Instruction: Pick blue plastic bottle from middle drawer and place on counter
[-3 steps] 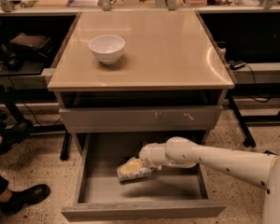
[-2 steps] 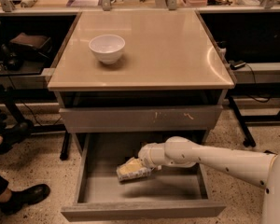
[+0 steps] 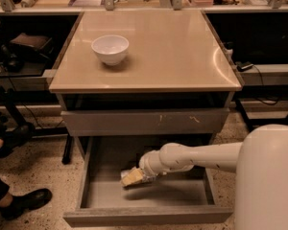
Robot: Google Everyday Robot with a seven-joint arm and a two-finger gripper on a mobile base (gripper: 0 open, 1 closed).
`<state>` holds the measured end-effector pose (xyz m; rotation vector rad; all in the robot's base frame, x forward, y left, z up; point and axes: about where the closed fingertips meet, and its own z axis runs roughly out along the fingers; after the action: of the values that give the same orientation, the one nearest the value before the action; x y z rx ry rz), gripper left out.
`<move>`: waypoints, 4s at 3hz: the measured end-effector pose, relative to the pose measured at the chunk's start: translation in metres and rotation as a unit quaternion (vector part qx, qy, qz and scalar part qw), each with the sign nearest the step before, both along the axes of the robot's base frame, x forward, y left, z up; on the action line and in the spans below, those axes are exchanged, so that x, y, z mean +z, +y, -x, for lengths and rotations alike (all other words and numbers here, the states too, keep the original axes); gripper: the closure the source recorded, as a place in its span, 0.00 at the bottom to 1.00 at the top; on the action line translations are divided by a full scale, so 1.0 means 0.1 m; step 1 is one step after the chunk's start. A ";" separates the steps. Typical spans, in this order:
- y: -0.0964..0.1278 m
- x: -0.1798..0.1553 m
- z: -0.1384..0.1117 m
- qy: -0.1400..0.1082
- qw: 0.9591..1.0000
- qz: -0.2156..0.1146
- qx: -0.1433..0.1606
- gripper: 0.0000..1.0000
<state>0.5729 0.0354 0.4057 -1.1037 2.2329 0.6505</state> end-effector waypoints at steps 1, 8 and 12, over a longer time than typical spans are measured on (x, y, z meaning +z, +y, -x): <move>-0.16 -0.13 -0.03 0.005 1.000 0.023 -0.001 0.00; -0.25 -0.35 -0.05 -0.024 0.998 0.059 -0.021 0.66; -1.34 1.09 0.15 -0.097 0.984 0.076 -0.131 1.00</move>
Offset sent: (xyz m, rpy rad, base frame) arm 0.0031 -0.0140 -0.0139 -0.0477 0.0098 0.0004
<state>0.5575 -0.0984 0.5145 -0.8793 2.2312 0.2544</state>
